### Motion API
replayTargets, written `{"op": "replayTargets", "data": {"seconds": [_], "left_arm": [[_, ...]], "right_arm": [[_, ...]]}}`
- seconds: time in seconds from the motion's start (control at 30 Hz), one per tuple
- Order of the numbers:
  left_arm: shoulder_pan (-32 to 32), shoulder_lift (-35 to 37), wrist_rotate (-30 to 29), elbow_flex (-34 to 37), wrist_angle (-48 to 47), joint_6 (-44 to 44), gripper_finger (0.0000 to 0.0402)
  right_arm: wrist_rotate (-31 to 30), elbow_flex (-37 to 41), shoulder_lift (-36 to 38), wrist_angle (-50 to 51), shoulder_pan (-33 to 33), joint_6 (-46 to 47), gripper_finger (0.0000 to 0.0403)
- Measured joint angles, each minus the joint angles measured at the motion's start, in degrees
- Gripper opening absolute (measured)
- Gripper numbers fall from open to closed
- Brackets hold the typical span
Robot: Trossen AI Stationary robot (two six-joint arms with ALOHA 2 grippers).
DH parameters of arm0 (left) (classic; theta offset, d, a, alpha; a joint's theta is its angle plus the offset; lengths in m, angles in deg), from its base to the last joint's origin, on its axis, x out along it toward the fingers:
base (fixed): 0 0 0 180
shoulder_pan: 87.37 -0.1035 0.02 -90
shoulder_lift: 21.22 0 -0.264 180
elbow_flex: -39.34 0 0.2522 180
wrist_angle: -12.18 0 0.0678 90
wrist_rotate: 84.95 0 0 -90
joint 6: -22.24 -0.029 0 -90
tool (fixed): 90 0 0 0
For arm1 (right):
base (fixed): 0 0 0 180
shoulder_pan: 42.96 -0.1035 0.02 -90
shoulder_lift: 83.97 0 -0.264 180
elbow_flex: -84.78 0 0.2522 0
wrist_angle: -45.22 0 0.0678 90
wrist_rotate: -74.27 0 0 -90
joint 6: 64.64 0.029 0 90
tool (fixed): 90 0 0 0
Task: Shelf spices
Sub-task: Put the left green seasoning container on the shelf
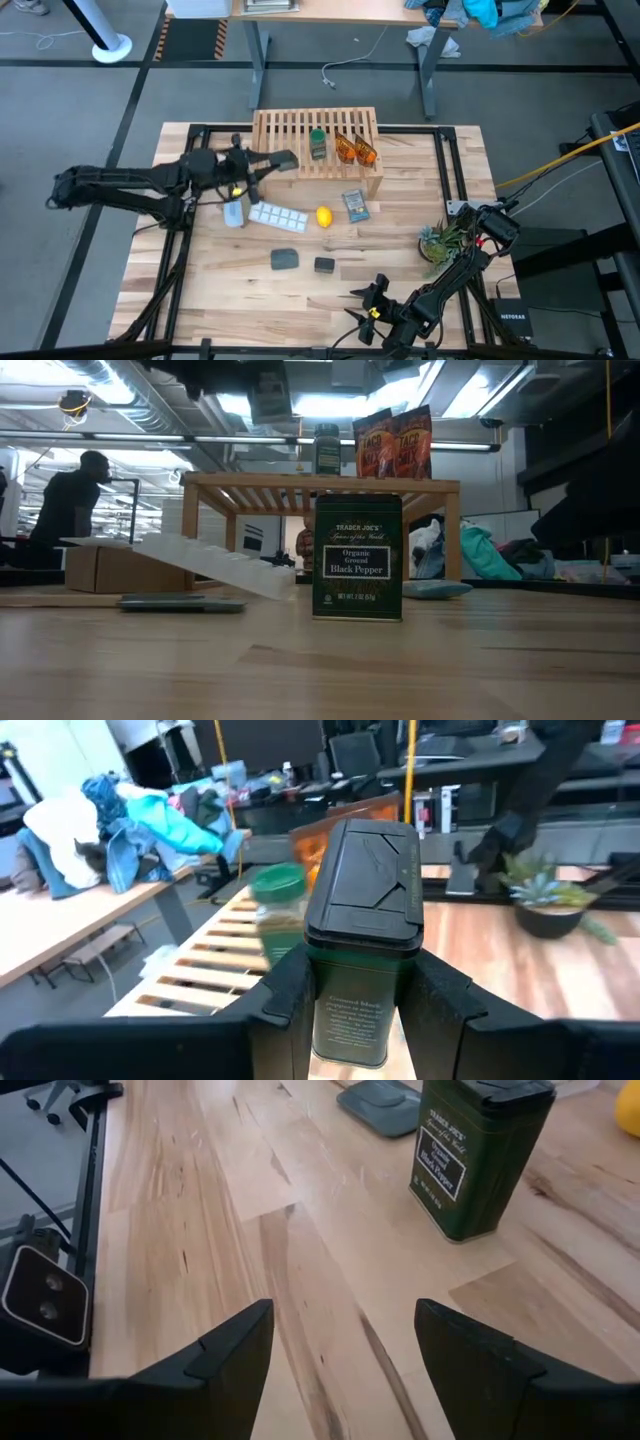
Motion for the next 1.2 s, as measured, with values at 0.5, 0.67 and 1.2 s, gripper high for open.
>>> {"op": "replayTargets", "data": {"seconds": [0.5, 0.67, 1.2], "left_arm": [[-23.33, -8.77, 18.71, -0.02, 1.32, 1.79, 0.01], [-27.02, -14.03, 23.37, -0.02, 5.42, 2.38, 0.01], [-28.59, -18.33, 27.56, -0.04, 11.39, 3.13, 0.01]], "right_arm": [[-0.97, 0.0, 0.0, -1.13, 0.0, 0.29, 0.025], [-1.36, 0.0, 0.0, -1.84, 0.0, 0.29, 0.025], [-2.55, 0.0, 0.0, -2.82, 0.0, 0.29, 0.025]]}}
